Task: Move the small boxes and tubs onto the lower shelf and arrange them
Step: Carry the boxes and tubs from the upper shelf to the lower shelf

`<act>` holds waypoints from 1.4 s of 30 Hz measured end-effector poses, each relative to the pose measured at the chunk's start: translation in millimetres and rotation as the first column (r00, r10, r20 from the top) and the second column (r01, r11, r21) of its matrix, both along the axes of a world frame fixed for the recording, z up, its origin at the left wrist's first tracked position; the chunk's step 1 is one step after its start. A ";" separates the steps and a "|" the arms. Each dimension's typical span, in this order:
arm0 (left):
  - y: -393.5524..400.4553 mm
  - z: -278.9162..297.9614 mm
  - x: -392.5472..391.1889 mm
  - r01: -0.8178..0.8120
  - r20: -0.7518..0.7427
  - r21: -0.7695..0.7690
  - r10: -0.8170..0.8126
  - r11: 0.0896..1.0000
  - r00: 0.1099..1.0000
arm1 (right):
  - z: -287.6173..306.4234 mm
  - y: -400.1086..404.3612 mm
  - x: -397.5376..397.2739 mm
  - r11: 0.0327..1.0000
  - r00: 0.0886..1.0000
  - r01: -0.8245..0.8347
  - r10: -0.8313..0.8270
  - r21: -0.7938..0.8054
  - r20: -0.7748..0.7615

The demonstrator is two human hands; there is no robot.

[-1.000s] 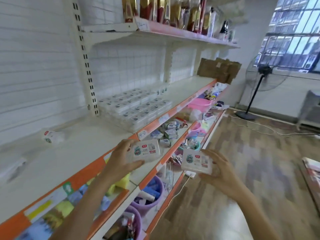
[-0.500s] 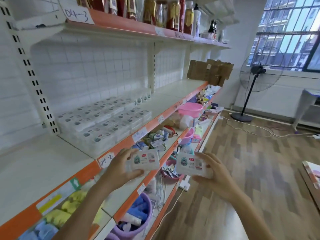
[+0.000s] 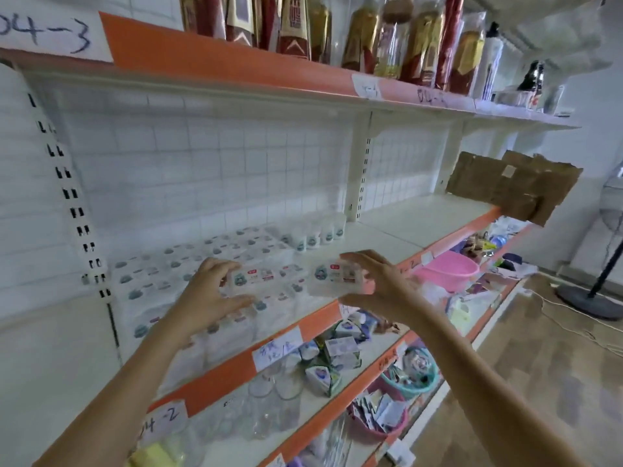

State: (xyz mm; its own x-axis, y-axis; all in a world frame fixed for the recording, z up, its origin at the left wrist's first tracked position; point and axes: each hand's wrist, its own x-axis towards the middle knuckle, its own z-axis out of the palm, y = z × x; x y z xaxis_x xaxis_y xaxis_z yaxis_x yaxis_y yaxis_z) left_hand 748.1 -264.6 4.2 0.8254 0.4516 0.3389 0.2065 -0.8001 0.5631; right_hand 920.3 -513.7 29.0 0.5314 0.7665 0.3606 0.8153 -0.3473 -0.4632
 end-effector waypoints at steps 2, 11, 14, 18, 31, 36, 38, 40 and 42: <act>7.2 -2.0 8.8 -0.046 -0.063 0.026 0.048 0.999 0.997 | -0.4 29.8 27.2 0.996 0.997 -0.073 0.073 -0.044 -0.013; 5.6 -12.4 44.3 -0.243 -0.139 0.101 0.256 0.965 0.957 | -29.8 127.0 118.1 0.921 0.900 -0.380 0.346 -0.088 -0.266; 0.8 -19.6 51.0 -0.332 -0.114 0.053 0.336 0.942 0.935 | -41.2 143.4 135.8 0.861 0.846 -0.498 0.458 -0.099 -0.273; -10.1 -26.9 59.0 -0.472 -0.061 0.020 0.472 0.882 0.880 | -50.4 157.9 150.8 0.788 0.776 -0.612 0.581 -0.069 -0.245; -19.0 -32.1 73.3 -0.639 -0.116 0.027 0.637 0.769 0.762 | -66.3 178.4 159.4 0.736 0.641 -0.665 0.649 0.125 -0.410; -19.8 -26.6 76.0 -0.643 -0.179 0.067 0.643 0.763 0.745 | -63.4 177.5 154.7 0.751 0.657 -0.654 0.623 0.090 -0.424; -22.6 -23.8 77.7 -0.643 -0.200 0.051 0.639 0.764 0.743 | -61.6 175.0 152.2 0.758 0.672 -0.648 0.613 0.073 -0.416; -25.3 -20.1 78.7 -0.641 -0.213 0.033 0.632 0.767 0.745 | -58.9 170.9 148.0 0.760 0.689 -0.649 0.607 0.035 -0.397; -27.4 -16.2 78.1 -0.643 -0.231 0.017 0.629 0.766 0.743 | -55.3 166.1 142.4 0.760 0.710 -0.650 0.597 -0.021 -0.374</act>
